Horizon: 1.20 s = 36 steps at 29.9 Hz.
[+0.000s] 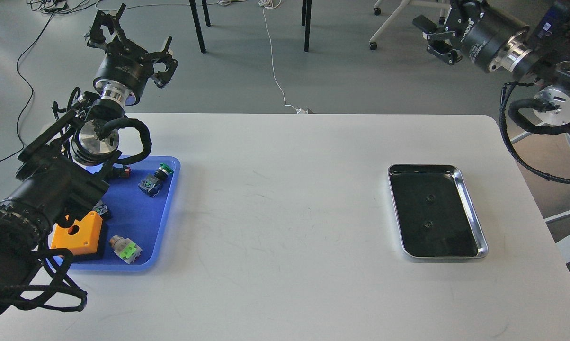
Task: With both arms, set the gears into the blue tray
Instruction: 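Raise the right arm and swing the right gripper toward the metal tray, then lower the right gripper into the metal tray over a small black gear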
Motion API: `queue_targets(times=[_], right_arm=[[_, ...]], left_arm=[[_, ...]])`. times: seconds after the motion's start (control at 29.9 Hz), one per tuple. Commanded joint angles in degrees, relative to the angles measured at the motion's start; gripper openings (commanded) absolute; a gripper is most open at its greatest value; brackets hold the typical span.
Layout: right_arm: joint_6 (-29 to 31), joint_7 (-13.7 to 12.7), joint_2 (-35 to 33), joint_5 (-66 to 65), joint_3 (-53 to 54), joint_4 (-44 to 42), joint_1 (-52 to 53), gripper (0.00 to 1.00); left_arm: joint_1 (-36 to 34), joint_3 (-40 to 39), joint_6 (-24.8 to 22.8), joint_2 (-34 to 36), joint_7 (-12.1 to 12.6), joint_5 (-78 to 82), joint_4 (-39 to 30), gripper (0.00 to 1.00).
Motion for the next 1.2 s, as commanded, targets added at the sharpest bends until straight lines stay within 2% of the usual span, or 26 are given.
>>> queue_targets(times=[0.0,0.27,0.53,0.64,0.74,0.94,1.17], right_arm=[[0.1,0.1,-0.1,-6.1,-11.0,3.1,8.2,0.99],[0.1,0.4,3.6,-28.8,-27.6,7.5,18.1,0.99],[0.1,1.4,7.3,-44.9,-41.5,7.6,19.6,0.98],[-0.5,1.5,7.5,-46.0,-44.9,7.4,18.1,0.98],[-4.1,2.6,7.5,-46.2,-47.4,6.7,15.8,0.97],[-9.2,2.6,10.2,-49.9,-50.1,-0.8,6.4,0.84],[-12.5,2.6,13.5,-50.1,-50.2,-7.1,1.1,0.79]], left_arm=[[-0.1,0.0,-0.1,1.0,0.0,0.0,0.0,0.98],[0.0,0.0,-0.6,1.9,-0.1,0.0,-0.1,0.98],[0.1,-0.1,-0.6,3.0,-0.1,-0.1,-0.1,0.98],[0.1,0.0,-0.8,3.2,-0.1,-0.1,-0.1,0.98],[0.5,0.0,-1.1,3.2,-0.1,-0.1,-0.1,0.98],[0.6,0.0,-1.1,2.9,0.0,0.0,-0.1,0.98],[0.6,0.0,-1.1,3.2,0.0,0.0,-0.1,0.98]])
